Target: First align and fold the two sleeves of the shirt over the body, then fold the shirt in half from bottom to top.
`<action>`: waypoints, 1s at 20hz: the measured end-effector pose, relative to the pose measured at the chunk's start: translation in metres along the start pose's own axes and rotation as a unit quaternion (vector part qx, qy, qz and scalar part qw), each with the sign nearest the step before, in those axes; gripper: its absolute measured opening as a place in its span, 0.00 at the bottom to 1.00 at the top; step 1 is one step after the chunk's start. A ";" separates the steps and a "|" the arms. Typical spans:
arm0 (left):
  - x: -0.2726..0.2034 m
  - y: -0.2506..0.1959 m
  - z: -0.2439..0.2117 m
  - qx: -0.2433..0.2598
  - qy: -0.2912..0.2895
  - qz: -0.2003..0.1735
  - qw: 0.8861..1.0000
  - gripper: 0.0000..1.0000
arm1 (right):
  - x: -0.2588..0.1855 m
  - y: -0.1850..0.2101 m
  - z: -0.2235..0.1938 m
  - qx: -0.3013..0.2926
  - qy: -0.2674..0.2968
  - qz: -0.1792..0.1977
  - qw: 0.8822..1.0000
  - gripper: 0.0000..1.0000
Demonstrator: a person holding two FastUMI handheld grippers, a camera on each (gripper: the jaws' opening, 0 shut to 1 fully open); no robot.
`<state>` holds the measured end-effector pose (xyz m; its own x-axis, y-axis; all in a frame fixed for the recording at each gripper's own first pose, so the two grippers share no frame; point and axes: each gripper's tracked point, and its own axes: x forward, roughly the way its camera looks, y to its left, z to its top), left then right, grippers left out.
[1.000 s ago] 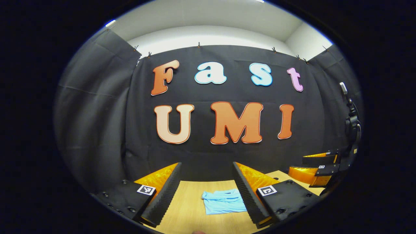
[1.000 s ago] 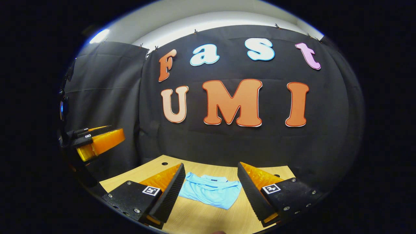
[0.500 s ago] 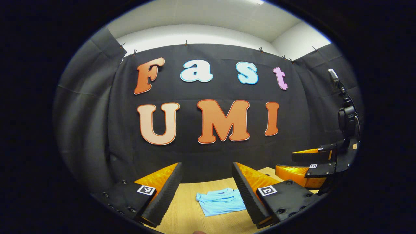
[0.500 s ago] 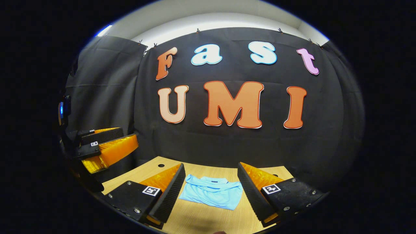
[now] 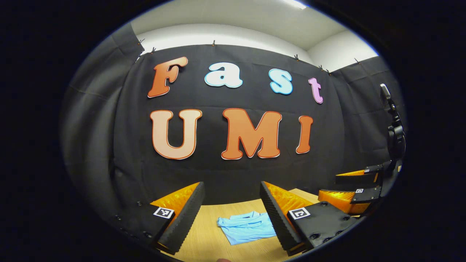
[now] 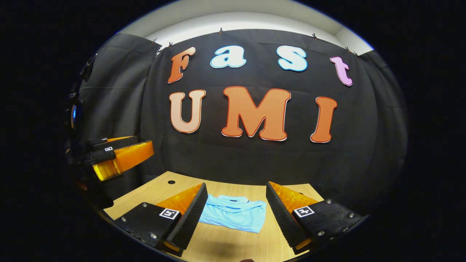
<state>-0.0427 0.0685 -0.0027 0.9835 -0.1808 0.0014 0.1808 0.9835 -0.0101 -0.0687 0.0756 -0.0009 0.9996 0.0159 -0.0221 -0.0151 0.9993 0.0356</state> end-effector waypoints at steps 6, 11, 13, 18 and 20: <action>0.001 0.000 0.005 0.013 -0.006 0.007 1.000 0.95 | 0.000 0.004 -0.004 -0.005 0.003 0.019 1.000 0.98; -0.002 0.001 0.004 0.007 -0.001 0.019 1.000 0.95 | -0.003 0.002 -0.003 -0.007 -0.001 0.022 1.000 0.98; -0.001 0.001 -0.001 0.011 0.004 0.024 1.000 0.95 | -0.003 -0.001 -0.003 -0.005 -0.002 0.019 1.000 0.98; -0.001 -0.001 -0.006 0.022 0.010 0.026 0.999 0.95 | -0.002 -0.013 -0.003 -0.005 -0.002 0.011 1.000 0.98; 0.000 -0.002 -0.004 0.027 0.006 0.025 0.999 0.98 | -0.004 -0.020 -0.003 -0.003 -0.002 0.003 1.000 0.98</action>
<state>-0.0425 0.0669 -0.0064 0.9913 -0.1311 -0.0104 0.1314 0.9903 0.0448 -0.0723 0.0562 -0.0049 0.9996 0.0227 -0.0179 -0.0222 0.9993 0.0299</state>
